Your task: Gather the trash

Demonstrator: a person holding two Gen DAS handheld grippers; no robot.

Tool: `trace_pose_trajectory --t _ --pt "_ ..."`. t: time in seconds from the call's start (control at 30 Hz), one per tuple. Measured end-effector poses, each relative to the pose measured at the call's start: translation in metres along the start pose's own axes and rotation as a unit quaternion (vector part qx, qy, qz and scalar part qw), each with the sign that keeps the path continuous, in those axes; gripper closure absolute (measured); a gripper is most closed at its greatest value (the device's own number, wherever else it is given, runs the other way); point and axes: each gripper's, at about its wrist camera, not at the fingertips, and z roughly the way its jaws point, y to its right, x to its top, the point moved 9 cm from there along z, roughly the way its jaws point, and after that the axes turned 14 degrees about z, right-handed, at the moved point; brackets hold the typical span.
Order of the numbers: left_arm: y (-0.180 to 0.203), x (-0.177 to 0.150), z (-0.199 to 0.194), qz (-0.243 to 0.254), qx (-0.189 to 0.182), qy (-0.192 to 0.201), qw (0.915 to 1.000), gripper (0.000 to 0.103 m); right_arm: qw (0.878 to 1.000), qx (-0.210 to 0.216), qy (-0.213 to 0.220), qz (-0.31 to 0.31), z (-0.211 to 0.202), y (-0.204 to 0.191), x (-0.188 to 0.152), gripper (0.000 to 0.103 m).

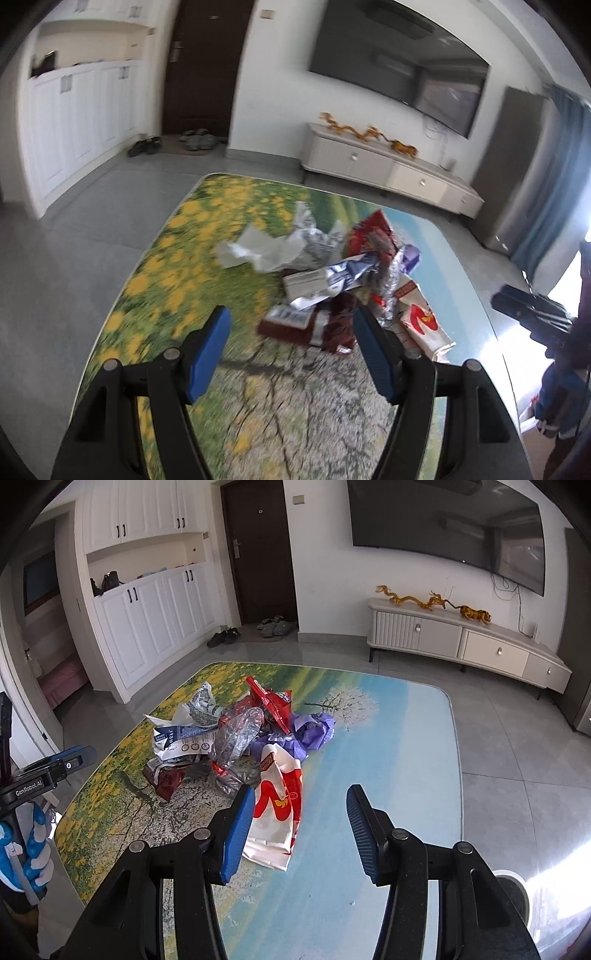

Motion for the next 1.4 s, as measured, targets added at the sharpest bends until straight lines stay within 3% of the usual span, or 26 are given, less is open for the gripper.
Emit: trace_pose_trajectory --t 0.1,0.2,0.33,0.47,0.63,0.9,1.0,1.07,1.1,1.37,1.4 --pt "0.021 0.015 0.026 0.072 -0.010 -0.008 0.9973 0.036 1.000 0.015 -0.019 0.001 0.023 0.001 0.003 0.052" --pt "0.038 0.023 0.050 0.143 -0.012 -0.022 0.9894 0.036 0.999 0.027 -0.032 -0.005 0.042 -0.003 0.003 0.052" --pt "0.045 0.028 0.077 0.195 0.002 -0.044 0.9797 0.037 0.998 0.042 -0.046 -0.009 0.065 -0.010 0.003 0.052" --pt "0.045 0.027 0.092 0.212 0.001 -0.058 0.9754 0.038 0.998 0.044 -0.039 -0.006 0.083 -0.007 0.018 0.052" --pt "0.048 0.022 0.103 0.225 -0.006 -0.076 0.9713 0.059 0.998 0.046 -0.033 0.039 0.112 0.013 0.044 0.052" --pt "0.051 0.018 0.107 0.237 -0.011 -0.079 0.9682 0.074 0.983 0.102 -0.066 0.138 0.155 0.031 0.060 0.052" --pt "0.053 0.020 0.106 0.236 -0.012 -0.073 0.9690 0.076 0.977 0.116 -0.078 0.160 0.165 0.033 0.057 0.062" --pt "0.053 0.021 0.103 0.232 -0.010 -0.068 0.9702 0.076 0.975 0.124 -0.082 0.167 0.168 0.033 0.057 0.083" --pt "0.053 0.023 0.103 0.228 -0.010 -0.066 0.9713 0.077 0.975 0.122 -0.082 0.166 0.168 0.033 0.056 0.101" --pt "0.048 0.034 0.079 0.199 -0.013 -0.045 0.9788 0.077 0.982 0.100 -0.059 0.149 0.149 0.034 0.060 0.100" --pt "0.047 0.035 0.075 0.195 -0.014 -0.042 0.9798 0.077 0.982 0.101 -0.056 0.149 0.147 0.034 0.063 0.092"
